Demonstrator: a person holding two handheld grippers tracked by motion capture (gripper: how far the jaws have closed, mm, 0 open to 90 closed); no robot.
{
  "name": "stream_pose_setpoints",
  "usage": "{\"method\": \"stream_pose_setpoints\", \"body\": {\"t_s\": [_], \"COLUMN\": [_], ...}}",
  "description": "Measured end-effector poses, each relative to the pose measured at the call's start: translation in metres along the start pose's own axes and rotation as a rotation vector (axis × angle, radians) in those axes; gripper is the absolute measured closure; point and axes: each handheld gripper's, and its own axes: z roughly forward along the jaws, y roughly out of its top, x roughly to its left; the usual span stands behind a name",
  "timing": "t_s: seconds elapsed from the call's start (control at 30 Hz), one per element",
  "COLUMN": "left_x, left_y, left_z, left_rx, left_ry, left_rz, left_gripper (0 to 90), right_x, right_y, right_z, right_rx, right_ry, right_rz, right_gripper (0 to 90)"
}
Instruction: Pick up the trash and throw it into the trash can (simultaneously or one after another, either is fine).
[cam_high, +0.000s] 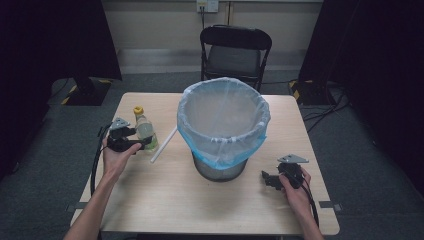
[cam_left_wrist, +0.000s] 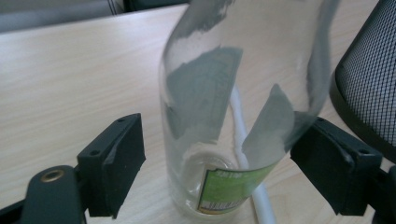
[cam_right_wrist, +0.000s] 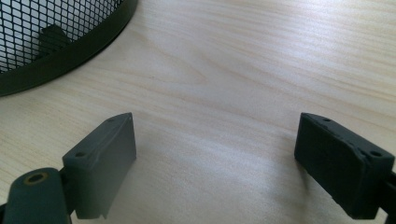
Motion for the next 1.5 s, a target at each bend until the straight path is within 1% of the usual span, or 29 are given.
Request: {"method": "stream_pose_setpoints", "body": {"t_s": [0.03,0.07,0.13,0.2,0.27,0.33,0.4,0.5,0.57,0.6,0.63,0.7,0.73,0.77,0.8,0.83,0.9,1.0,1.23,1.27,1.37,1.5], "left_x": [-0.001,-0.002,-0.003,-0.004,-0.003,-0.003,-0.004,-0.004,-0.004,-0.005,-0.005,-0.006,-0.005,-0.003,-0.002,-0.002,-0.004,-0.005,-0.006,-0.007,-0.007,-0.008], "left_y": [-0.001,-0.002,-0.002,-0.002,-0.003,-0.007,-0.010,-0.013,-0.015,-0.015,-0.014,-0.014,-0.015,-0.016,-0.017,-0.018,-0.017,-0.017,-0.017,-0.016,-0.015,-0.016], "left_z": [0.005,0.008,0.015,0.019,0.023,0.027,0.029,0.033,0.035,0.036,0.036,0.036,0.036,0.037,0.038,0.038,0.039,0.039,0.039,0.039,0.039,0.038], "left_rx": [0.005,0.015,0.029,0.021,0.023,0.022,0.019,0.039,0.044,0.039,0.040,0.041,0.039,0.038,0.039,0.036,0.030,0.030,0.031,0.038,0.040,0.034], "left_ry": [-0.014,-0.014,-0.018,-0.018,-0.015,-0.015,0.005,0.011,0.012,0.009,0.023,0.043,0.046,0.035,0.027,0.026,0.033,0.043,0.050,0.055,0.063,0.063], "left_rz": [0.000,0.014,0.028,0.014,0.002,-0.035,-0.030,-0.018,-0.021,-0.038,-0.030,-0.025,-0.035,-0.044,-0.059,-0.064,-0.061,-0.044,-0.033,-0.022,-0.017,-0.018], "left_gripper": [17.5,17.5,17.3,15.5,15.7,15.5,16.9,18.4,18.3,17.5,16.9,20.8,23.3,24.1,23.6,23.3,23.6,24.5,26.0,26.3,26.5,26.9], "right_x": [0.000,0.000,0.000,0.000,0.000,0.000,0.000,0.000,0.000,0.000,0.000,0.000,0.000,0.000,0.000,0.000,0.000,0.000,0.000,0.000,0.000,0.000], "right_y": [0.000,0.000,0.000,0.000,0.000,0.000,0.000,0.000,0.000,0.000,0.000,0.000,0.000,0.000,0.000,0.000,0.000,0.000,0.000,0.000,0.000,0.000], "right_z": [0.000,0.000,0.000,0.000,0.000,0.000,0.000,0.000,0.000,0.000,0.000,0.000,0.000,0.000,0.000,0.000,0.000,0.000,0.000,0.000,0.000,0.000], "right_rx": [0.000,0.000,0.000,0.000,0.000,0.000,0.000,0.000,0.000,0.001,0.000,0.000,0.000,0.000,0.000,0.000,0.000,0.001,0.000,0.001,0.001,0.000], "right_ry": [0.000,0.000,0.001,0.000,0.000,0.000,0.000,0.000,0.000,0.001,0.000,0.000,0.000,0.000,0.000,0.000,0.000,0.001,0.000,0.001,0.001,0.000], "right_rz": [0.000,0.000,0.000,0.000,0.000,0.000,0.000,0.000,-0.001,-0.001,-0.001,0.000,0.000,0.000,0.000,-0.001,-0.001,-0.001,0.000,0.000,-0.001,-0.001], "right_gripper": [11.7,11.7,11.7,11.7,11.7,11.7,11.7,11.8,11.7,11.7,11.7,11.7,11.8,11.7,11.7,11.7,11.7,11.7,11.7,11.7,11.7,11.7]}}
